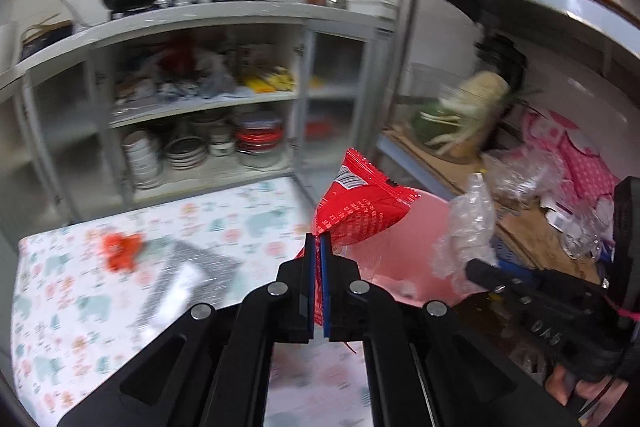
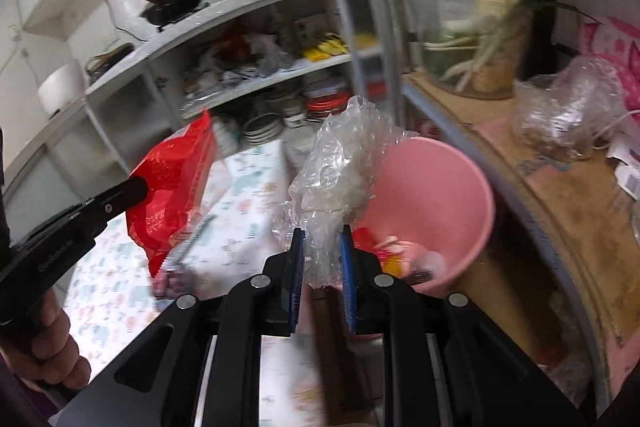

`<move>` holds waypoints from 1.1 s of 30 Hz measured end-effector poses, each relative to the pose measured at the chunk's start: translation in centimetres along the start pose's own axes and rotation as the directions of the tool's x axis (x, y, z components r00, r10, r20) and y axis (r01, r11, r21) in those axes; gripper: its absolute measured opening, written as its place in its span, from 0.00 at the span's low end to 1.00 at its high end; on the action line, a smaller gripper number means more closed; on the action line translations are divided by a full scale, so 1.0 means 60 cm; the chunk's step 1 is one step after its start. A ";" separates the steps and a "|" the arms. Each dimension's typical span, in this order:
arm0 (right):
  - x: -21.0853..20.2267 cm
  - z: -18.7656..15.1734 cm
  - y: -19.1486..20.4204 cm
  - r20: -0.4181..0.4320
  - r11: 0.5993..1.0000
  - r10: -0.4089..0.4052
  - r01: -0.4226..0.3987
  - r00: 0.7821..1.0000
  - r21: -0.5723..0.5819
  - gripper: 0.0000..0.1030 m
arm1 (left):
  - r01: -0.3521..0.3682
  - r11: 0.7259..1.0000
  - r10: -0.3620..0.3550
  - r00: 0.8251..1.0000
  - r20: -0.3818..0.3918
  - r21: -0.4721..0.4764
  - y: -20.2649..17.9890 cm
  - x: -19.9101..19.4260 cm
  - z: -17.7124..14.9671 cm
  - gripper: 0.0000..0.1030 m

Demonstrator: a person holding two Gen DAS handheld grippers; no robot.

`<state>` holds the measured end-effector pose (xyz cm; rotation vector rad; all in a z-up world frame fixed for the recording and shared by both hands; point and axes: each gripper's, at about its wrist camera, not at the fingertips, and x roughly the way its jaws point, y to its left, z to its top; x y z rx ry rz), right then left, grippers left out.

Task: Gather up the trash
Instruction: 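Carry the red mesh bag and clear plastic bag over the pink bucket, then open both grippers to drop the mesh bag and plastic bag into the bucket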

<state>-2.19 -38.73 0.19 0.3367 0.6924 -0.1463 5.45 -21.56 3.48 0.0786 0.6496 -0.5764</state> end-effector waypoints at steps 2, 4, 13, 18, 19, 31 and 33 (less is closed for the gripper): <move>0.011 0.002 -0.015 -0.011 1.000 -0.021 0.021 1.000 0.005 0.17 | 0.033 0.999 -0.033 0.999 -0.016 0.012 -0.029 0.025 0.007 0.02; 0.024 0.002 -0.024 -0.027 0.999 -0.037 0.037 0.999 0.004 0.17 | 0.062 0.998 -0.061 0.997 -0.036 0.023 -0.056 0.053 0.010 0.02; 0.078 -0.003 -0.045 -0.093 0.996 -0.088 0.088 0.992 -0.013 0.17 | 0.086 0.996 -0.083 0.985 -0.149 0.012 -0.084 0.164 -0.006 0.02; 0.096 0.001 -0.047 -0.104 0.994 -0.112 0.110 0.988 -0.024 0.17 | 0.073 0.997 -0.071 0.983 -0.170 0.010 -0.080 0.202 -0.008 0.02; 0.099 0.003 -0.047 -0.105 0.993 -0.114 0.112 0.988 -0.026 0.17 | 0.071 0.997 -0.068 0.983 -0.171 0.011 -0.081 0.205 -0.008 0.02; 0.111 0.013 -0.049 -0.090 0.983 -0.182 0.179 0.979 -0.042 0.27 | 0.074 0.997 -0.073 0.989 -0.132 0.003 -0.081 0.220 0.009 0.07; 0.110 0.015 -0.048 -0.091 0.983 -0.184 0.180 0.979 -0.046 0.30 | 0.089 0.996 -0.090 0.987 -0.136 -0.012 -0.077 0.219 0.013 0.18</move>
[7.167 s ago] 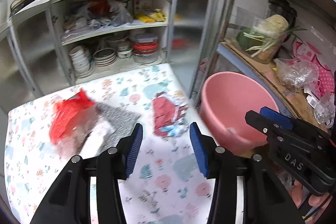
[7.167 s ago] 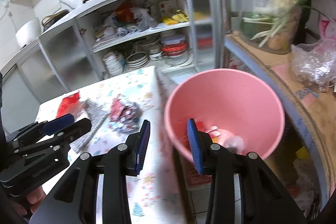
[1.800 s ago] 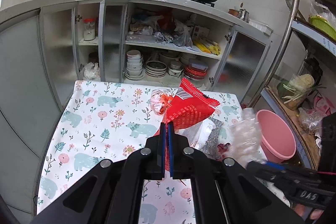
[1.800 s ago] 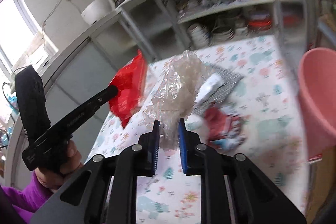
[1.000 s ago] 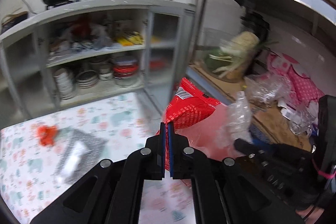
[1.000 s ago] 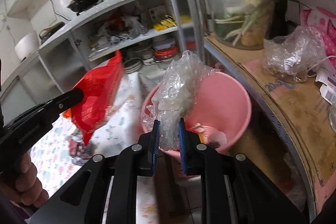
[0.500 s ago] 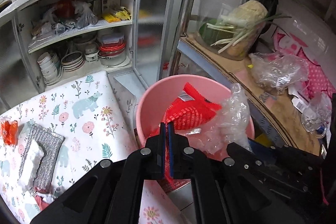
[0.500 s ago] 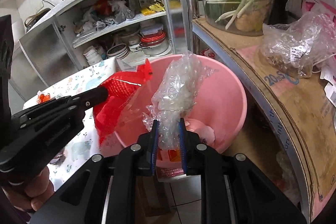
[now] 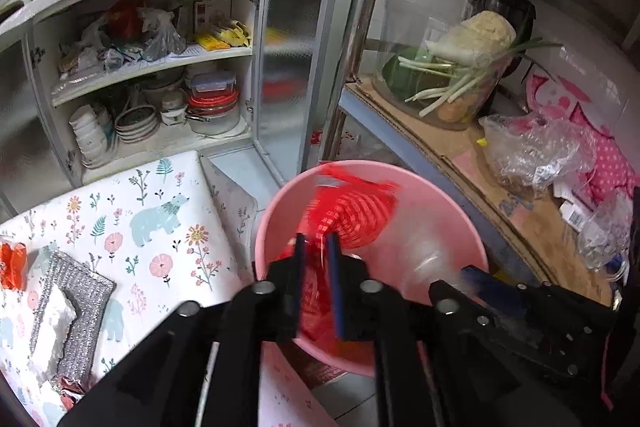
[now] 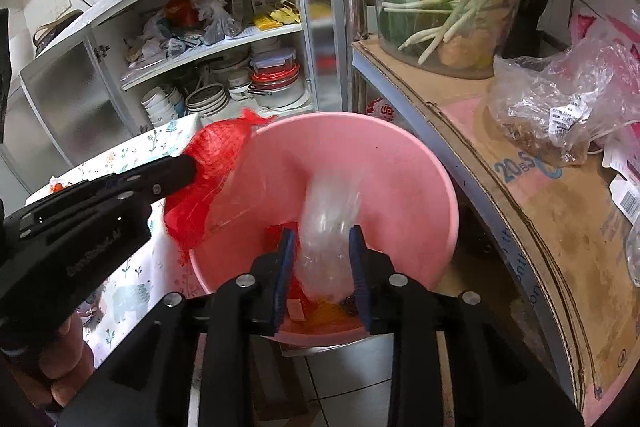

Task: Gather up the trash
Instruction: 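Open both grippers to drop the mesh bag and plastic bag into the bucket, then move both open grippers back over the table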

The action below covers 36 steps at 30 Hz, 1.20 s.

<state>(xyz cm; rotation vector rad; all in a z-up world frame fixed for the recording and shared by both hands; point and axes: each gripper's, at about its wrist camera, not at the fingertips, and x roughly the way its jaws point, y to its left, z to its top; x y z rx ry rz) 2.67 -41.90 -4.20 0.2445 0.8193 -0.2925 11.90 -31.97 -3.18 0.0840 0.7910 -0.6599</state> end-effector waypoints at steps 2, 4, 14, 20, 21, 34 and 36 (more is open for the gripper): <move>-0.004 0.002 0.000 0.008 1.000 -0.005 0.005 1.000 -0.006 0.31 | 0.018 1.000 -0.018 1.000 0.004 -0.009 0.006 -0.008 0.004 0.26; -0.011 0.002 0.001 0.015 1.000 0.003 -0.003 1.000 -0.005 0.32 | 0.022 1.000 -0.022 1.000 0.018 -0.003 0.008 -0.019 0.006 0.29; -0.050 0.001 0.021 0.051 0.999 0.052 -0.051 0.997 -0.016 0.32 | 0.031 0.999 -0.032 0.997 0.073 0.020 0.020 -0.090 0.006 0.36; -0.088 -0.006 0.056 0.076 0.991 0.131 -0.128 0.988 -0.039 0.32 | 0.007 1.000 -0.008 0.996 0.091 0.015 0.043 -0.144 -0.011 0.37; -0.094 -0.009 0.065 0.075 0.988 0.153 -0.150 0.985 -0.040 0.32 | -0.004 1.000 0.002 0.995 0.097 0.018 0.048 -0.154 -0.016 0.37; -0.108 -0.048 0.172 0.011 0.943 0.321 -0.319 0.947 -0.092 0.32 | -0.254 0.965 0.260 0.958 0.119 -0.060 0.213 -0.279 -0.116 0.37; -0.105 -0.053 0.186 -0.003 0.935 0.344 -0.342 0.939 -0.094 0.32 | -0.285 0.953 0.296 0.950 0.104 -0.102 0.254 -0.293 -0.133 0.37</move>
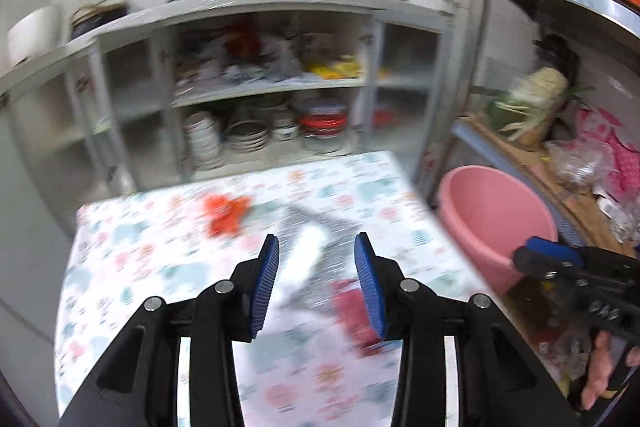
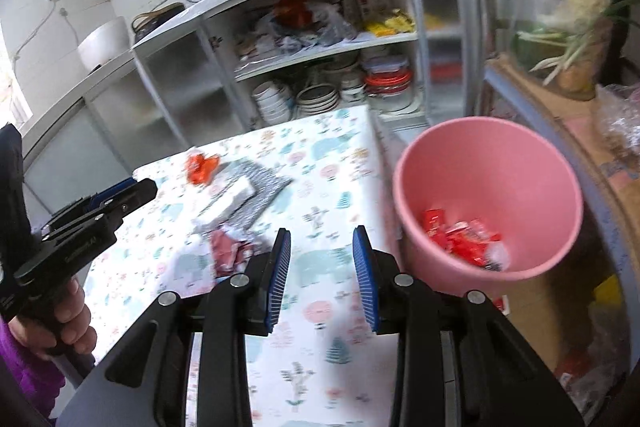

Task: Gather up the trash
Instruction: 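Move both open grippers back over the table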

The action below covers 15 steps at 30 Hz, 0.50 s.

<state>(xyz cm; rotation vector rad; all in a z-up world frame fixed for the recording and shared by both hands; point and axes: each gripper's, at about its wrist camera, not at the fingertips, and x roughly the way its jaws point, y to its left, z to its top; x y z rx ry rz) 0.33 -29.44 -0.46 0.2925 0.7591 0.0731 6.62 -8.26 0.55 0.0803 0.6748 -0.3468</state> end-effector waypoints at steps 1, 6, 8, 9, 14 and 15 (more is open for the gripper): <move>0.005 -0.002 0.008 -0.006 1.000 0.016 -0.016 1.000 -0.002 0.32 | -0.014 1.000 0.014 1.000 -0.006 -0.014 0.017 0.000 -0.005 0.37; 0.034 -0.008 0.042 -0.042 0.997 0.080 -0.080 0.996 -0.009 0.32 | -0.088 0.995 0.086 0.996 -0.033 -0.053 0.099 0.006 -0.021 0.37; 0.045 -0.010 0.058 -0.059 0.995 0.095 -0.096 0.994 -0.023 0.32 | -0.105 0.992 0.102 0.994 -0.041 -0.069 0.121 0.013 -0.017 0.37; 0.048 -0.010 0.062 -0.063 0.995 0.099 -0.101 0.993 -0.026 0.32 | -0.107 0.991 0.104 0.993 -0.050 -0.082 0.131 0.020 -0.011 0.37; 0.064 0.004 0.076 -0.077 0.992 0.114 -0.117 0.990 -0.042 0.32 | -0.092 0.989 0.083 0.993 -0.087 -0.113 0.153 0.076 0.024 0.38; 0.066 0.007 0.076 -0.078 0.992 0.116 -0.119 0.990 -0.041 0.32 | -0.086 0.990 0.074 0.992 -0.100 -0.114 0.156 0.094 0.032 0.40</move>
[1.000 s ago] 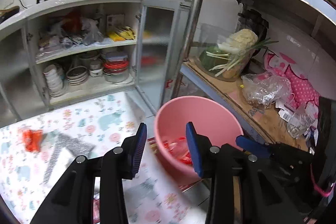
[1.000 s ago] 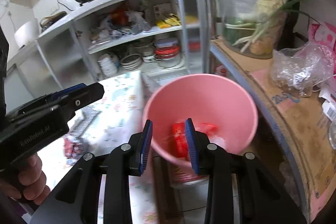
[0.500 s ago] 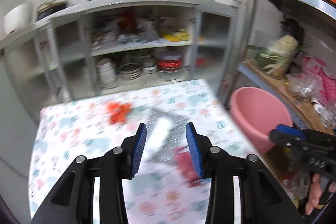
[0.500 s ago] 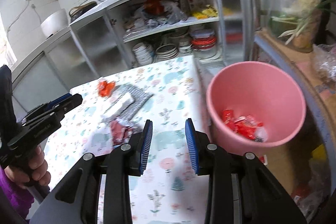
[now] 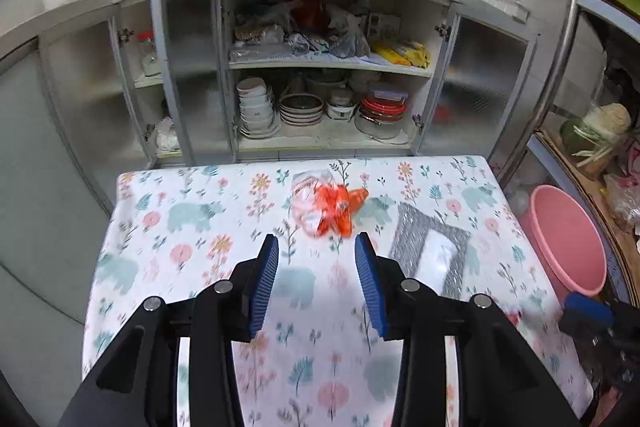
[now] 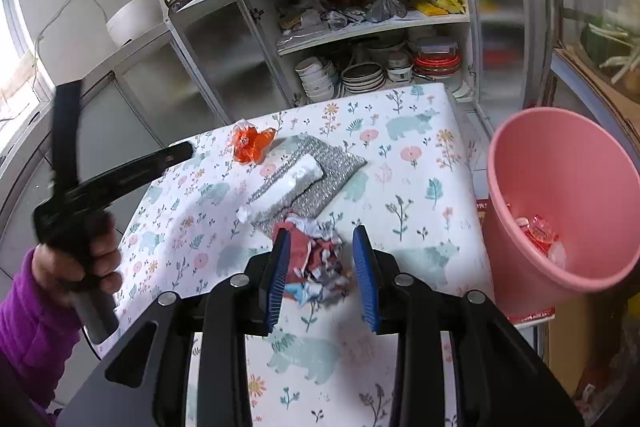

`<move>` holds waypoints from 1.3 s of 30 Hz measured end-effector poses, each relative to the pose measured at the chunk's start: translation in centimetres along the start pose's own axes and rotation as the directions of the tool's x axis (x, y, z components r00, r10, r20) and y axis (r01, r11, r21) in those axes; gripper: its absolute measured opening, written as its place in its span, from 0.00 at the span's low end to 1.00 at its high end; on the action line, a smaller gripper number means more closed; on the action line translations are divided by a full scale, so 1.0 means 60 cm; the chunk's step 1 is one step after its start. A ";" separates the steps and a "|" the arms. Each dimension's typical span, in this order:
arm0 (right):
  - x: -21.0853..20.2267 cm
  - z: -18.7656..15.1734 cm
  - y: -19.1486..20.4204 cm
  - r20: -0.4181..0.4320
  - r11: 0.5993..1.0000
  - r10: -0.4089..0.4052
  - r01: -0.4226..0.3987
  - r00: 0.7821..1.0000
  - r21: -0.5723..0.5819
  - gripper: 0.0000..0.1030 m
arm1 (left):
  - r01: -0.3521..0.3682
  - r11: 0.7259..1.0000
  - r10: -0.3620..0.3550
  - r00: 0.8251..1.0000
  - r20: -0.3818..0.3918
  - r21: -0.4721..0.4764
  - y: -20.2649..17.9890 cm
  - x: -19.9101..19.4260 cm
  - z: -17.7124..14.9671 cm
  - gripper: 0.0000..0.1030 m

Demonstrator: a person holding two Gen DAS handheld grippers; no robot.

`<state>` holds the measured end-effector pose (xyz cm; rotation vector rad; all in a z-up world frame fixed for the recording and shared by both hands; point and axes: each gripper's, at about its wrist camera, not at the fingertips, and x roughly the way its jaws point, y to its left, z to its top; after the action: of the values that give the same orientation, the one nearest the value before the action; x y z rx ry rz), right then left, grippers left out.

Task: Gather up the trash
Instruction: 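Move both open grippers back over the table, then grasp the orange-and-white wrapper with the left gripper while the right grasps the white foam block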

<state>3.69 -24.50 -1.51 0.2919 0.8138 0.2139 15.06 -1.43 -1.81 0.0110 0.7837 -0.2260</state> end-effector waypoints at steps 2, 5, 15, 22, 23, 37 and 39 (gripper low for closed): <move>0.007 0.011 0.002 -0.004 1.000 0.008 -0.008 1.000 0.002 0.32 | 0.007 1.000 -0.007 1.000 -0.017 -0.014 0.000 0.023 0.013 0.42; 0.021 0.029 0.012 -0.008 1.000 0.015 -0.015 1.000 -0.020 0.32 | 0.012 0.999 -0.014 0.999 -0.034 -0.042 0.006 0.063 0.033 0.44; 0.099 0.068 0.065 -0.084 0.996 0.062 -0.067 0.995 -0.054 0.32 | 0.015 0.994 -0.023 0.997 -0.078 -0.105 0.020 0.150 0.055 0.46; 0.163 0.068 0.049 -0.203 0.998 0.032 -0.019 0.979 0.063 0.32 | 0.023 0.994 -0.030 0.997 -0.069 -0.104 0.017 0.158 0.055 0.52; 0.170 0.069 0.050 -0.217 0.998 0.028 -0.014 0.976 0.065 0.32 | 0.026 0.993 -0.034 0.997 -0.071 -0.111 0.019 0.159 0.056 0.52; 0.226 0.069 0.063 -0.288 0.993 -0.015 0.048 0.958 0.110 0.32 | 0.074 0.993 -0.078 0.996 -0.046 -0.097 0.032 0.157 0.050 0.30; 0.229 0.069 0.066 -0.281 0.992 -0.010 0.044 0.960 0.116 0.32 | 0.063 0.996 -0.065 0.997 -0.030 -0.068 0.021 0.150 0.047 0.25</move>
<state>15.67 -17.39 -6.85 0.3693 1.1136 0.1823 23.44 -2.22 -6.21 -0.0741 0.8237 -0.2606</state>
